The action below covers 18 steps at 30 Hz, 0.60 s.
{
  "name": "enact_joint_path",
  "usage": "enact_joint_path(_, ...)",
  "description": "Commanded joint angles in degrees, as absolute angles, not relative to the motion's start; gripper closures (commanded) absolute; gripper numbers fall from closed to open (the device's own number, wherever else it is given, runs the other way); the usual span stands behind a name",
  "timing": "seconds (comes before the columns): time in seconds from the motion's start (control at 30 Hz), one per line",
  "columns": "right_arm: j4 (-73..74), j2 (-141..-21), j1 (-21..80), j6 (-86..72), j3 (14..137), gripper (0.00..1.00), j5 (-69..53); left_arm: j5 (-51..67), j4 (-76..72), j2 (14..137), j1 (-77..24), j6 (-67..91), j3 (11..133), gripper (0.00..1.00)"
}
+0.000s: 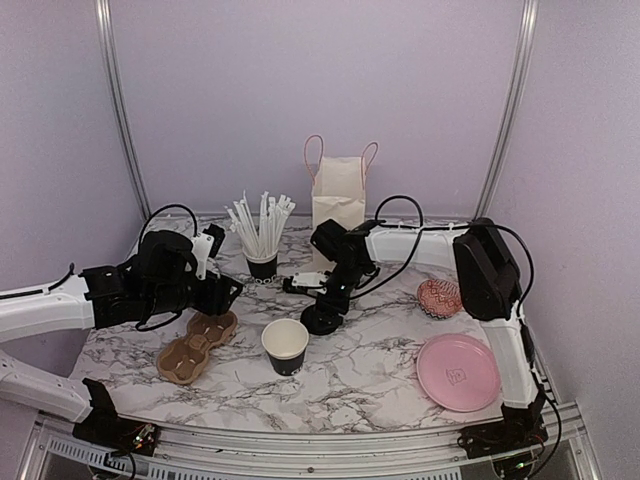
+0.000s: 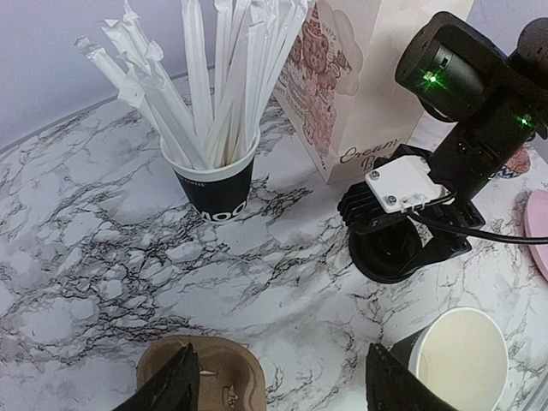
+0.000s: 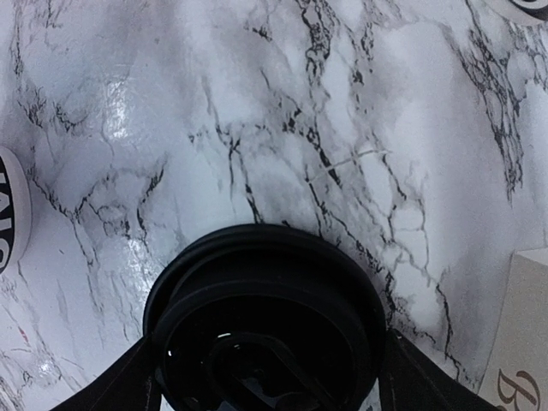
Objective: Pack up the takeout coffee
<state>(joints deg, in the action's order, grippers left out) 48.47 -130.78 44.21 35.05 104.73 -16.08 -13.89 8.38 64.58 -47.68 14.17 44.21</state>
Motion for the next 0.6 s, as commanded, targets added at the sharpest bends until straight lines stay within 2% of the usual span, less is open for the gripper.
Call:
enact_joint_path(0.0, 49.8, -126.3, 44.7, 34.6, 103.3, 0.27, -15.3, -12.3, 7.8, 66.1, -47.3, 15.0, 43.0, 0.34)
enact_joint_path(0.4, 55.0, -105.7, 44.6, 36.2, 97.1, 0.29, -26.7, -7.0, 2.7, 76.2, -47.3, 17.0, 40.9, 0.4)
enact_joint_path(0.57, 57.1, -103.4, 46.7, 37.9, 98.7, 0.28, -32.1, -2.6, -2.2, 80.0, -47.7, 17.9, 40.0, 0.43)
